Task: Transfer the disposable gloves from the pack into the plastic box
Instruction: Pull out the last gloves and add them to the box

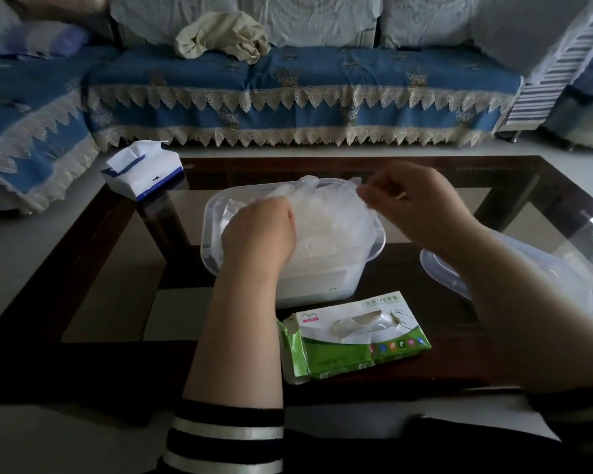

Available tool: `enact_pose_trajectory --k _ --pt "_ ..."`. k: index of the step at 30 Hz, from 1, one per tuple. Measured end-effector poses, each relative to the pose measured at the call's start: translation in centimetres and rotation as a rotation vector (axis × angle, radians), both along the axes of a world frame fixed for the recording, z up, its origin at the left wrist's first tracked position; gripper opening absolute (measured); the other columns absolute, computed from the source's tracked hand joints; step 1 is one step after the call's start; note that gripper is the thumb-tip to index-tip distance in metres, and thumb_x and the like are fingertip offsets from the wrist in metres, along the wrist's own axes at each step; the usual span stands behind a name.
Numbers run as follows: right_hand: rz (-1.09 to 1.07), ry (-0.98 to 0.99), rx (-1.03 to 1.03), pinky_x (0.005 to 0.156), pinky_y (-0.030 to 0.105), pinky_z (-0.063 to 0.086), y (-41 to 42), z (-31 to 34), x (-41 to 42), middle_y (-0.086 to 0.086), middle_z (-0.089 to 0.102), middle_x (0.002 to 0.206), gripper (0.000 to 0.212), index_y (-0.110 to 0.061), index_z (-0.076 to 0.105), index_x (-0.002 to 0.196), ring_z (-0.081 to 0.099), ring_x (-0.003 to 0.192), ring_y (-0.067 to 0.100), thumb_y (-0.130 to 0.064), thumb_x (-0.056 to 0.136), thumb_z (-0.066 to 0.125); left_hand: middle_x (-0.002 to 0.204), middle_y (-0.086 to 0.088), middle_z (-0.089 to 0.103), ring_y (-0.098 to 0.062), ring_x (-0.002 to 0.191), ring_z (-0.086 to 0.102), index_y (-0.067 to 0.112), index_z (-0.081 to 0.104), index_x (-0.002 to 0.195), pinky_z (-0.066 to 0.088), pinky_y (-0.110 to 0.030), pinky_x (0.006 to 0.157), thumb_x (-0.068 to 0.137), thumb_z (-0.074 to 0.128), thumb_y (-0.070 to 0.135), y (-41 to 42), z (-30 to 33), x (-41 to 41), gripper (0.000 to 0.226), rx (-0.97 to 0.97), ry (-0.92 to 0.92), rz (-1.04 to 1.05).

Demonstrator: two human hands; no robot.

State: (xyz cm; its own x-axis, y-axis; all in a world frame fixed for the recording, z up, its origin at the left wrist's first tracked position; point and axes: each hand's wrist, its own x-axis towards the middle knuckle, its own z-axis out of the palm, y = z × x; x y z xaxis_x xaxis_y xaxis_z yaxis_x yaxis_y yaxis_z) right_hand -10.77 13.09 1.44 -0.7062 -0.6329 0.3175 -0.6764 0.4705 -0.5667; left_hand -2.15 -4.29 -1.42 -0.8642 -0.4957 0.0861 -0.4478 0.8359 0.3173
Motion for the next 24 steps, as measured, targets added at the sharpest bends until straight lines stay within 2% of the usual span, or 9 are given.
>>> enact_pose_trajectory --k 2,4,7,9,12,16,19,21,24 --pt "0.080 -0.215 0.016 0.061 0.018 0.053 2.2 -1.0 2.4 -0.009 0.067 0.065 0.029 -0.024 0.063 0.072 0.065 0.063 0.010 -0.052 0.079 0.056 0.085 0.001 0.063 -0.018 0.079 0.061 0.018 0.062 0.097 0.050 -0.032 0.070 0.100 0.048 0.018 1.7 1.2 0.6 0.014 0.005 0.270 -0.035" --pt "0.111 -0.324 0.187 0.063 0.021 0.052 3.5 -3.4 3.5 -0.012 0.069 0.070 0.030 -0.027 0.069 0.074 0.066 0.066 0.009 -0.056 0.076 0.061 0.081 0.005 0.063 -0.011 0.072 0.060 0.019 0.061 0.092 0.048 -0.027 0.064 0.099 0.051 0.022 4.1 2.0 1.3 0.014 0.137 0.354 -0.131" --pt "0.140 -0.308 0.446 0.082 0.023 0.047 4.4 -6.9 3.9 -0.022 0.060 0.103 0.032 -0.038 0.069 0.102 0.055 0.095 -0.001 -0.052 0.074 0.072 0.084 0.003 0.067 -0.010 0.074 0.064 0.020 0.064 0.095 0.054 -0.029 0.071 0.099 0.051 0.023 7.5 1.1 2.0 0.014 0.272 0.118 -0.288" --pt "0.183 -0.263 0.515 0.087 0.025 0.040 4.2 -8.7 3.7 -0.016 0.052 0.113 0.039 -0.037 0.064 0.113 0.044 0.106 0.004 -0.045 0.076 0.073 0.094 0.001 0.068 -0.012 0.082 0.063 0.020 0.067 0.100 0.052 -0.028 0.073 0.098 0.051 0.019 8.3 0.1 2.3 0.015 0.230 -0.126 -0.350" --pt "0.148 -0.174 0.486 0.085 0.028 0.040 3.8 -10.2 3.8 -0.009 0.053 0.109 0.026 -0.030 0.068 0.106 0.045 0.107 0.011 -0.040 0.082 0.069 0.110 -0.004 0.065 -0.021 0.099 0.061 0.018 0.063 0.115 0.052 -0.037 0.088 0.095 0.059 0.029 8.2 -1.2 2.6 0.023 0.210 -0.384 -0.401" --pt "0.086 -0.209 0.358 0.081 0.028 0.044 3.6 -10.0 4.3 -0.004 0.058 0.102 0.019 -0.021 0.073 0.098 0.055 0.096 0.013 -0.034 0.084 0.068 0.122 -0.004 0.058 -0.025 0.109 0.057 0.020 0.043 0.132 0.050 -0.044 0.092 0.083 0.071 0.044 8.0 -3.5 3.1 0.061 0.173 -0.506 -0.424" --pt "0.070 -0.209 0.307 0.078 0.027 0.044 3.5 -9.5 4.3 0.001 0.063 0.099 0.016 -0.019 0.075 0.097 0.060 0.089 0.016 -0.026 0.089 0.063 0.122 -0.006 0.058 -0.027 0.110 0.056 0.019 0.040 0.129 0.050 -0.042 0.087 0.084 0.070 0.042 8.5 -4.6 3.4 0.059 0.093 -0.424 -0.428" --pt "0.049 -0.210 0.283 0.078 0.030 0.045 3.5 -9.2 4.3 0.002 0.067 0.097 0.018 -0.019 0.075 0.098 0.061 0.087 0.016 -0.028 0.091 0.061 0.120 -0.007 0.060 -0.029 0.109 0.057 0.019 0.040 0.127 0.050 -0.043 0.085 0.085 0.072 0.036 8.6 -4.9 3.6 0.056 0.077 -0.330 -0.410" --pt "-0.029 -0.276 0.166 0.075 0.031 0.047 3.7 -8.4 4.3 -0.001 0.069 0.085 0.018 -0.018 0.075 0.088 0.061 0.079 0.013 -0.033 0.087 0.067 0.118 -0.006 0.062 -0.029 0.111 0.057 0.021 0.042 0.124 0.050 -0.041 0.084 0.080 0.077 0.032 8.4 -5.4 3.7 0.058 0.112 -0.263 -0.380"
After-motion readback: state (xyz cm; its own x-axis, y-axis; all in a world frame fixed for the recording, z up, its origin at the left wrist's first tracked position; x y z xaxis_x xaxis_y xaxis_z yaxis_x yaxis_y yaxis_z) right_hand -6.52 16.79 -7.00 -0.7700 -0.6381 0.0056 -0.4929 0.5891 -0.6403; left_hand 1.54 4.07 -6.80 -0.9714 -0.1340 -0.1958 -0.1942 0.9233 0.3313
